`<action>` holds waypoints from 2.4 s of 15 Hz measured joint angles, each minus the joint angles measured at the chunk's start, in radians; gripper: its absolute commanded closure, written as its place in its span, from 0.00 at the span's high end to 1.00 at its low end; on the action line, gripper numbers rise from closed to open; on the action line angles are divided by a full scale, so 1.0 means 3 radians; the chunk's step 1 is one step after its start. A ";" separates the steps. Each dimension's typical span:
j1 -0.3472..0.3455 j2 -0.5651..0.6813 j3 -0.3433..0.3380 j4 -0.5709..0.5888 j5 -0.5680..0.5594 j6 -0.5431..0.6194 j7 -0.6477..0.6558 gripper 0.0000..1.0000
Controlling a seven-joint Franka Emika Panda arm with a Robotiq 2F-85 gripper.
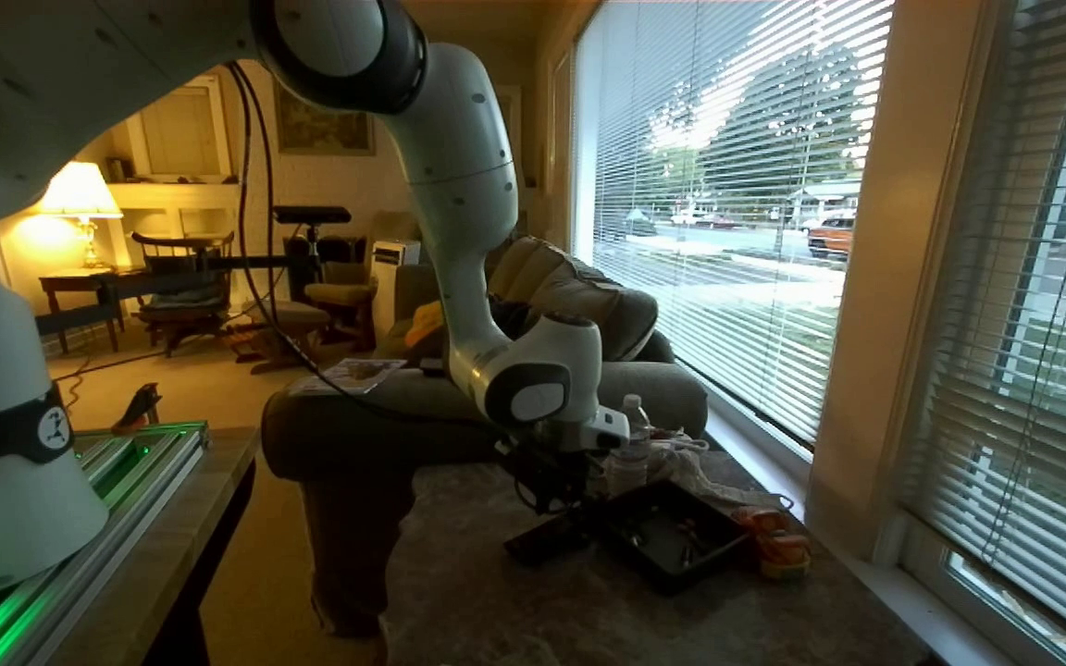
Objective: Put the black remote on the black tray
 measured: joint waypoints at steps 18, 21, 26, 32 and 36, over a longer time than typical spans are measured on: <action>0.0090 0.0127 0.0038 0.0318 0.0002 -0.0426 -0.0048 0.29; 0.0228 0.0101 0.0071 0.0317 0.0002 -0.0553 -0.0048 0.29; 0.0489 -0.0100 0.0053 0.0230 0.0002 -0.0785 0.0005 0.29; 0.0628 -0.0549 0.0010 -0.0093 0.0002 -0.1074 0.0231 0.29; 0.0690 -0.0915 -0.0137 -0.0407 0.0002 -0.1232 0.0531 0.29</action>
